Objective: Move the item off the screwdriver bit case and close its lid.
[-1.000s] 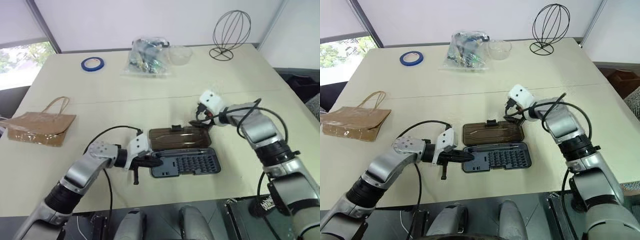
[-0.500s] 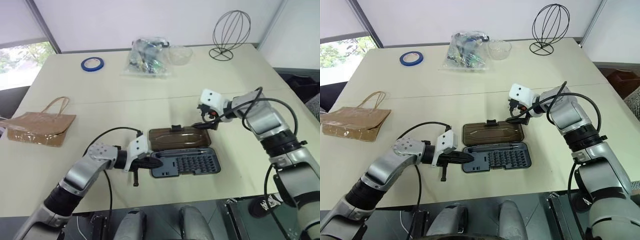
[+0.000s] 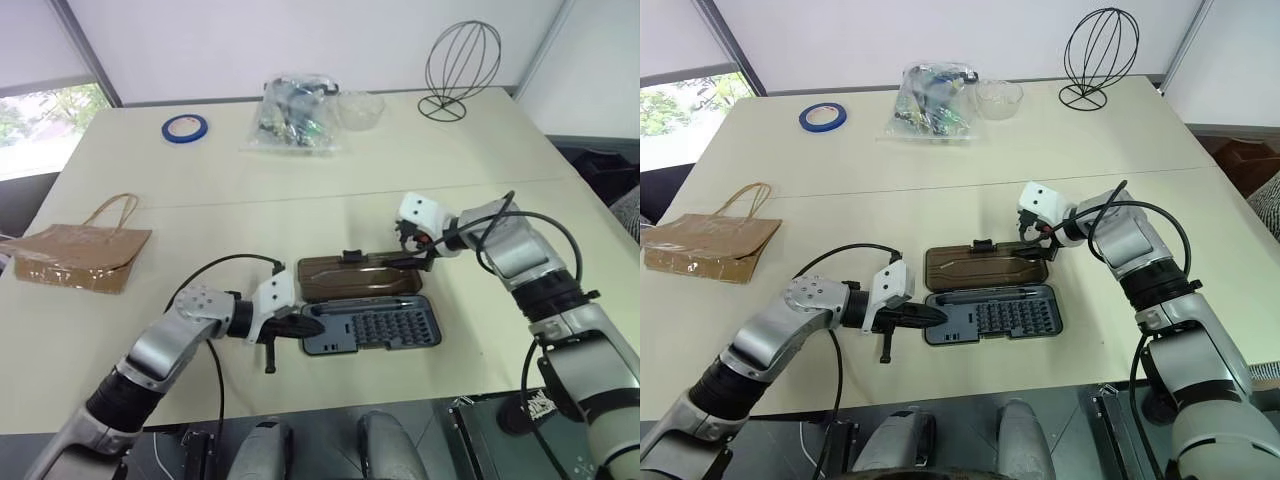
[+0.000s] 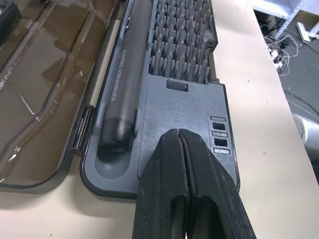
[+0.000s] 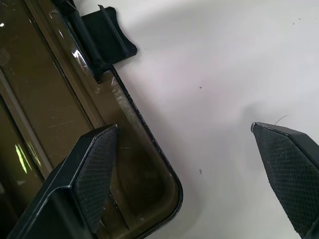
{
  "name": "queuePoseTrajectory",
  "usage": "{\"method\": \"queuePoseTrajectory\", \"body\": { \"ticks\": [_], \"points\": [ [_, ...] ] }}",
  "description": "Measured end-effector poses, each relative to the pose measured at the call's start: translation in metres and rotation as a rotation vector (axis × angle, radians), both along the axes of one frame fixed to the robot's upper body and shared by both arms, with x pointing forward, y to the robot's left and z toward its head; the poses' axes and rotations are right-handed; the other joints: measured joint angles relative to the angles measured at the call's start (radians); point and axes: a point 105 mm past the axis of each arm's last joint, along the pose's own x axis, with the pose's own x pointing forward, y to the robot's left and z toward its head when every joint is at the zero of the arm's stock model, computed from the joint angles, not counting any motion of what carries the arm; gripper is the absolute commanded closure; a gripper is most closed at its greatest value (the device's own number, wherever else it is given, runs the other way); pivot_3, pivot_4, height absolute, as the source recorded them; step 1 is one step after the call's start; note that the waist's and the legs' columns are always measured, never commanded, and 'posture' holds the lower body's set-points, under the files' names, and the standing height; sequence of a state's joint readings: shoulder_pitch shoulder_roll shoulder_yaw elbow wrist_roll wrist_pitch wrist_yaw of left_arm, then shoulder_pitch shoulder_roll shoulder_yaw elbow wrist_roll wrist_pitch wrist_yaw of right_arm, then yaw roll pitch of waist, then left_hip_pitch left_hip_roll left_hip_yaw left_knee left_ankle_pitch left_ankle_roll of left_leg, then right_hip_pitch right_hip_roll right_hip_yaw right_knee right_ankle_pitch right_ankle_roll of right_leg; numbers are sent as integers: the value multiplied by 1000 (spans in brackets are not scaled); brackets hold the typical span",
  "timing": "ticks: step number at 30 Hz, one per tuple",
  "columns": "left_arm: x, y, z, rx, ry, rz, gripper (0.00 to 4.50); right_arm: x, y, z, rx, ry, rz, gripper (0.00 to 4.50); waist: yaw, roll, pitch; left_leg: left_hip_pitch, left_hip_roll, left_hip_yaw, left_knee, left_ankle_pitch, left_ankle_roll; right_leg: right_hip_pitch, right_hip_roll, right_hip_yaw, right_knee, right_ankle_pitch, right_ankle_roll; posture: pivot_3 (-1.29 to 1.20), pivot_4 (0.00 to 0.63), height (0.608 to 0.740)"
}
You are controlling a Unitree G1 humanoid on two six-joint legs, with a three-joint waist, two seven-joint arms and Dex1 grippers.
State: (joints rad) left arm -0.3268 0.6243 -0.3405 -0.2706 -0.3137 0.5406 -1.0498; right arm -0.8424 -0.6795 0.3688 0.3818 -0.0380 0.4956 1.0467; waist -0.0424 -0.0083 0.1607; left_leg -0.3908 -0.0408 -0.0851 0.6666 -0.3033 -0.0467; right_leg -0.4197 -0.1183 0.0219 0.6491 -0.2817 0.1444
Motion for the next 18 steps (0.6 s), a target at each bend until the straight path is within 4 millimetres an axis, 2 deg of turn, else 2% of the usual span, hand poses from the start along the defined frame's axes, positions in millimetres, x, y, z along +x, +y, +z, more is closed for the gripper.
{"method": "queuePoseTrajectory", "body": {
  "ticks": [2,9,10,13,18],
  "points": [
    [0,0,0,1,0,-1,4500,0,0,-1,0,2,-1,881,0,0,0,0,0,0,0,0,0,0,0,0,0,0,0,0,150,740],
    [1,1,0,4,-4,6,4500,-8,4,-5,5,33,45,4326,0,0,0,1,0,0,1,0,0,2,0,0,0,0,0,0,150,740],
    [1,1,0,7,-6,10,4500,-9,6,-2,4,26,58,4468,0,-1,0,2,0,0,1,0,0,4,0,0,0,0,0,0,150,740],
    [1,0,-2,9,-1,10,4500,-9,6,-3,4,20,55,4468,1,-1,-1,15,1,0,0,-3,6,16,1,0,-2,0,0,0,150,740],
    [1,0,-3,10,-1,12,4500,-11,5,-3,-8,12,58,4468,1,-1,-1,16,1,0,0,-4,6,17,0,0,-2,0,0,0,150,740]
  ]
}}
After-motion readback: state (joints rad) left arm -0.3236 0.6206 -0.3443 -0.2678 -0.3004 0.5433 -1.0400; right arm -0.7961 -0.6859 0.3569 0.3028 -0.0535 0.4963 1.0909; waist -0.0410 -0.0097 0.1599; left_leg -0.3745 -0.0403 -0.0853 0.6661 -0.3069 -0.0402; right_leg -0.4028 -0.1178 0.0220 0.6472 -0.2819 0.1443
